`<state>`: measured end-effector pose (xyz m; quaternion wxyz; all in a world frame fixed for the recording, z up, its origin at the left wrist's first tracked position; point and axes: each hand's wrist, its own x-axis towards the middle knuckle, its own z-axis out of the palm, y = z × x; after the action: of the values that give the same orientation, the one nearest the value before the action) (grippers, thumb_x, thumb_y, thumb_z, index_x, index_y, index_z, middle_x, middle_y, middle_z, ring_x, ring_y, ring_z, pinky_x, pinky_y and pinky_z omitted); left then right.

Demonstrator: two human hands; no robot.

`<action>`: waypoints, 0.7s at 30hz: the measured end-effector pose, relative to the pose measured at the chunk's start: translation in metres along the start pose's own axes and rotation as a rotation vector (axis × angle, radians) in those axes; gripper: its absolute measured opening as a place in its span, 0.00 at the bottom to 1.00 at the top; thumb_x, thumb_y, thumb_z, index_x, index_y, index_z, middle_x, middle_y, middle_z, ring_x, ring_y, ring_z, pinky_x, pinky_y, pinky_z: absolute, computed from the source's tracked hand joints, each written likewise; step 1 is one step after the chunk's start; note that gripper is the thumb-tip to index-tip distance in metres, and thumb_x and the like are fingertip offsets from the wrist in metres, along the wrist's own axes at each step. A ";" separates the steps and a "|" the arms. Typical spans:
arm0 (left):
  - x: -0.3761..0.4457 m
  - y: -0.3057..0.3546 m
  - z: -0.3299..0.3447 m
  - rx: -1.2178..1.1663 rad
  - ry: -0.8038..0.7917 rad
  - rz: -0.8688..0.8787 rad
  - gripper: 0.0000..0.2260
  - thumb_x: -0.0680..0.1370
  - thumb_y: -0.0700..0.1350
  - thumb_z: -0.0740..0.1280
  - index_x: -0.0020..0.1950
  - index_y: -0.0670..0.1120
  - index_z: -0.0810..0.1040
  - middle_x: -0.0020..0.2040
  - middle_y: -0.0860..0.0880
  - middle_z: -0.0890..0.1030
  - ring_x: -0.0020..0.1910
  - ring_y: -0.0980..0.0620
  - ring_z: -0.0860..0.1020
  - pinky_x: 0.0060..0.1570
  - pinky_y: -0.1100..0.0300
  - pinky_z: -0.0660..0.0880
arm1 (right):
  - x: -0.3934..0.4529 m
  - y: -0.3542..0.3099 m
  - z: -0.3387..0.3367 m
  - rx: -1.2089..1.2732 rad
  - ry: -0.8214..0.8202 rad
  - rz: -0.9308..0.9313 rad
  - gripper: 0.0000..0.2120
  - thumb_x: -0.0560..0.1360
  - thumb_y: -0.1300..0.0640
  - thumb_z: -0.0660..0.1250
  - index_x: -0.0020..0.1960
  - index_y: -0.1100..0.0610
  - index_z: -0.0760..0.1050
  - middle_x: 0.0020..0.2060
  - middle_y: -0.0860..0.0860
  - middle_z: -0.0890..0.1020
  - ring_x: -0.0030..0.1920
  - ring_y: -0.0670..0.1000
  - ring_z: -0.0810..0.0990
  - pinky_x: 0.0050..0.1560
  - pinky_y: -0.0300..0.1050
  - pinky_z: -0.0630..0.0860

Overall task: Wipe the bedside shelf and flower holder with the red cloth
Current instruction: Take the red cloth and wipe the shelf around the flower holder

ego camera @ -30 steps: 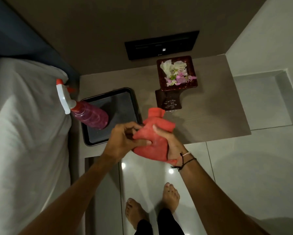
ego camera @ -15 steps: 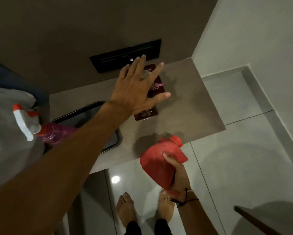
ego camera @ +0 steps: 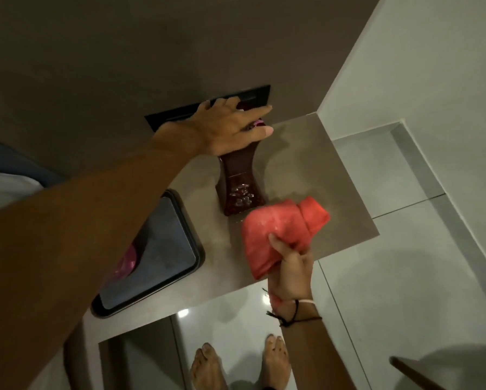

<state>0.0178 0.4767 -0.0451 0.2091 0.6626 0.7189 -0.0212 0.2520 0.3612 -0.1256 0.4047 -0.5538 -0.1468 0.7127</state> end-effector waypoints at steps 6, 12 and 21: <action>-0.002 0.005 0.009 0.032 0.047 0.029 0.37 0.72 0.78 0.48 0.77 0.62 0.61 0.73 0.38 0.67 0.72 0.38 0.66 0.69 0.32 0.62 | 0.027 0.004 0.046 -0.101 0.239 -0.406 0.28 0.71 0.78 0.64 0.69 0.61 0.73 0.62 0.62 0.81 0.63 0.60 0.80 0.69 0.60 0.75; 0.010 -0.002 0.007 0.024 0.038 0.039 0.30 0.74 0.76 0.51 0.71 0.62 0.66 0.69 0.39 0.70 0.69 0.36 0.68 0.66 0.32 0.63 | 0.066 0.036 0.073 -0.838 0.017 -1.047 0.27 0.76 0.70 0.57 0.76 0.64 0.64 0.78 0.64 0.62 0.80 0.54 0.59 0.80 0.51 0.58; 0.012 -0.002 -0.004 -0.061 0.002 0.034 0.29 0.73 0.75 0.52 0.69 0.62 0.69 0.70 0.39 0.70 0.70 0.36 0.67 0.67 0.30 0.59 | 0.088 0.073 0.021 -1.613 -0.170 -1.228 0.24 0.87 0.57 0.40 0.79 0.50 0.63 0.78 0.64 0.63 0.80 0.62 0.57 0.78 0.64 0.59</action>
<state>0.0143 0.4892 -0.0455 0.2291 0.6679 0.7081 0.0049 0.1974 0.3858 -0.2257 0.1948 -0.4383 -0.8709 0.1074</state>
